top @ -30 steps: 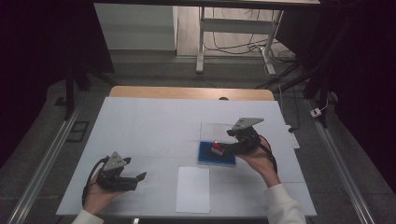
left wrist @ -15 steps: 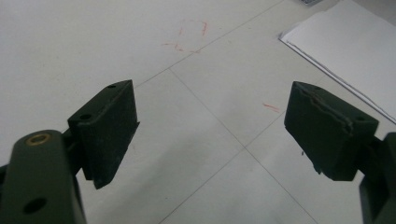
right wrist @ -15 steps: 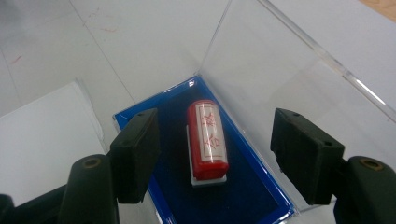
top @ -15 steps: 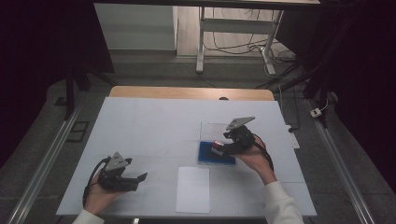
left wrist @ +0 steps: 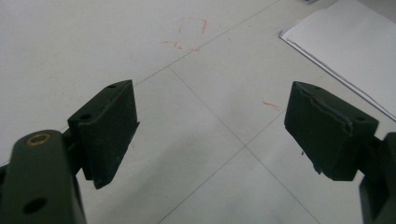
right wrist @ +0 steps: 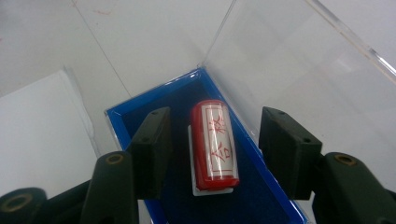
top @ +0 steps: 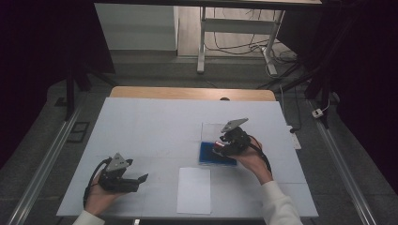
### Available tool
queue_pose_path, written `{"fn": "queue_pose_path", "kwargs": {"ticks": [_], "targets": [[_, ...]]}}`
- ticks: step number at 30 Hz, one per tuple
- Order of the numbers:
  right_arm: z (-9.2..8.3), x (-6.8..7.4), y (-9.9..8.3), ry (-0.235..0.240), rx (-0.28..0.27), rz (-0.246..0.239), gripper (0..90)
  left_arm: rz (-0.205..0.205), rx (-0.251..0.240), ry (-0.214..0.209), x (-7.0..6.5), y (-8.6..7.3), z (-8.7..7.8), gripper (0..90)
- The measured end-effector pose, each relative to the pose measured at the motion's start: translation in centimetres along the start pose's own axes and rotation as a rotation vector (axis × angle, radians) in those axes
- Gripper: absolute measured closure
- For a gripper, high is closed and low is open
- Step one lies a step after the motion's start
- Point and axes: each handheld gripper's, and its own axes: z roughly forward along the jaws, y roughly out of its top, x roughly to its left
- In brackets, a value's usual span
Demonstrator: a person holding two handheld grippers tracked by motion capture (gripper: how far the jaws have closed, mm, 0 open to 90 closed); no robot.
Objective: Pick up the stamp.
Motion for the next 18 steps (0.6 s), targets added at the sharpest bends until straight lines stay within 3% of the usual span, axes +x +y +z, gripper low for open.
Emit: {"fn": "queue_pose_path", "kwargs": {"ticks": [18], "targets": [[0.31,0.1,0.0,0.008,0.038,-0.036,62.3,0.0,0.0,0.003,0.1,-0.04,-0.03,17.5]]}}
